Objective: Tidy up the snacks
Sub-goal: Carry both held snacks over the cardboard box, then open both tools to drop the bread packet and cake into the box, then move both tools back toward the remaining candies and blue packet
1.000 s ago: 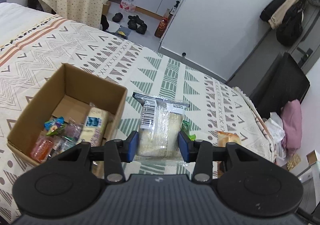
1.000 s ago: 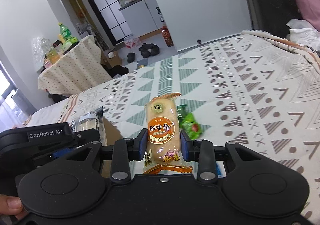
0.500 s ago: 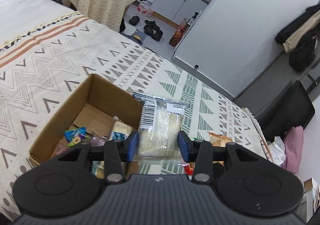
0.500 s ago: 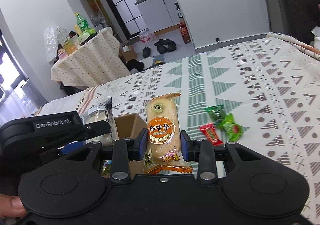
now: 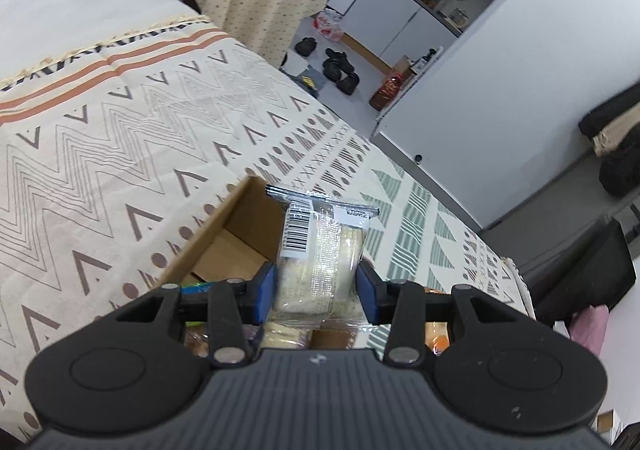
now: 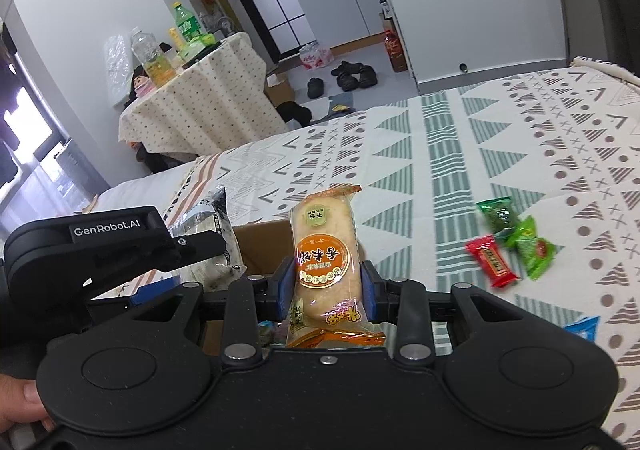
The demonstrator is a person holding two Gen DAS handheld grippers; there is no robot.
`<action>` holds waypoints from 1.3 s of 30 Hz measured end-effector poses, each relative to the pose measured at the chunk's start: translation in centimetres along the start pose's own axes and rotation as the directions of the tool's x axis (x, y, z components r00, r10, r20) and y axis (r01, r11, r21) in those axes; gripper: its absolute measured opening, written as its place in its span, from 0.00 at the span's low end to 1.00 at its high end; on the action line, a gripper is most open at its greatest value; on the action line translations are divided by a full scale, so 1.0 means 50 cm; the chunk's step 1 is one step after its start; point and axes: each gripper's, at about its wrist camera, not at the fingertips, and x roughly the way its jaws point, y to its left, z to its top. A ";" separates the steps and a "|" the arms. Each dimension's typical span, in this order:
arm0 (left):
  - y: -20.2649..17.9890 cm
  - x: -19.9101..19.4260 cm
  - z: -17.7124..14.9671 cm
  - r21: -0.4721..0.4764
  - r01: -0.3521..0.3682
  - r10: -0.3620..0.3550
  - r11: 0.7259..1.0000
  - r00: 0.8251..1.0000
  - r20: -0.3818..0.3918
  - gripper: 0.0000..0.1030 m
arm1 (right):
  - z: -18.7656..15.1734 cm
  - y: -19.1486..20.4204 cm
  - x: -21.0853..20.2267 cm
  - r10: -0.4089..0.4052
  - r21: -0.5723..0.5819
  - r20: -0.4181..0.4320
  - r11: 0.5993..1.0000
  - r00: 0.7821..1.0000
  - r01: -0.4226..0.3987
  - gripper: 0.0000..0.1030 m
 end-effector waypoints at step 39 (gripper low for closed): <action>-0.089 0.015 -0.071 0.071 -0.101 0.101 0.992 0.995 0.002 0.92 | 0.007 -0.081 -0.022 -0.081 0.051 -0.012 0.995 0.997 0.081 0.74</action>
